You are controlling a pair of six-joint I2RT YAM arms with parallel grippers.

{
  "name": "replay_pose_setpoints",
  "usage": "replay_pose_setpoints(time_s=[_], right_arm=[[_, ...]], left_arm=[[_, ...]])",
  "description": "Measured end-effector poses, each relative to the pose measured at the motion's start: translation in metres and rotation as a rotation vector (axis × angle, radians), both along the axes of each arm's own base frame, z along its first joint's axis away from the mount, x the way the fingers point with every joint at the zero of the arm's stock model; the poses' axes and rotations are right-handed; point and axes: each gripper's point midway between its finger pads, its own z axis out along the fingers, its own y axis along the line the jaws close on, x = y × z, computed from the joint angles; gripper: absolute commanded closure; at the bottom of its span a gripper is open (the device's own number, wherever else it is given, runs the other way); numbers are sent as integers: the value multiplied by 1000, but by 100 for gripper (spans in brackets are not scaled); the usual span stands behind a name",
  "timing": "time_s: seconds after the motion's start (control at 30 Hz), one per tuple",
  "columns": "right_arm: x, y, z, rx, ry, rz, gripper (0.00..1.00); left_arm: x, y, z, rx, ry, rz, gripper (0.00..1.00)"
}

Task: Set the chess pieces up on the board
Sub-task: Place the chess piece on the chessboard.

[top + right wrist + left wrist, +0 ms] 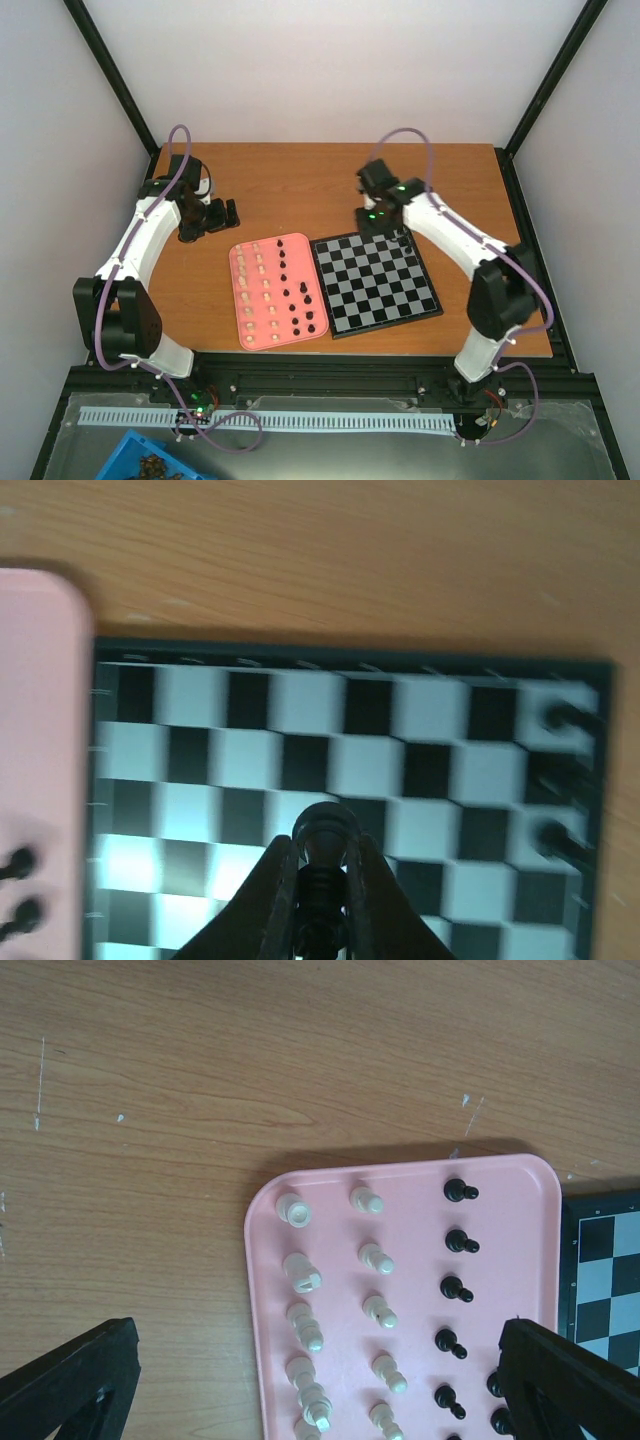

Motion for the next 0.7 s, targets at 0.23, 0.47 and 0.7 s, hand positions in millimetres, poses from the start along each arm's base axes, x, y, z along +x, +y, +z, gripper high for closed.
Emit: replay_pose_setpoints(time_s=[0.23,0.47,0.7], right_arm=[[-17,-123,-41,-65,105,-281,97],[-32,-149,-56,-63,141,-340,97],[-37,-155,-70,-57,162,-344,97]], left_arm=[[0,0,0,-1,-1,0,0],[0,0,0,-1,-1,0,0],[0,0,0,-1,-1,0,0]])
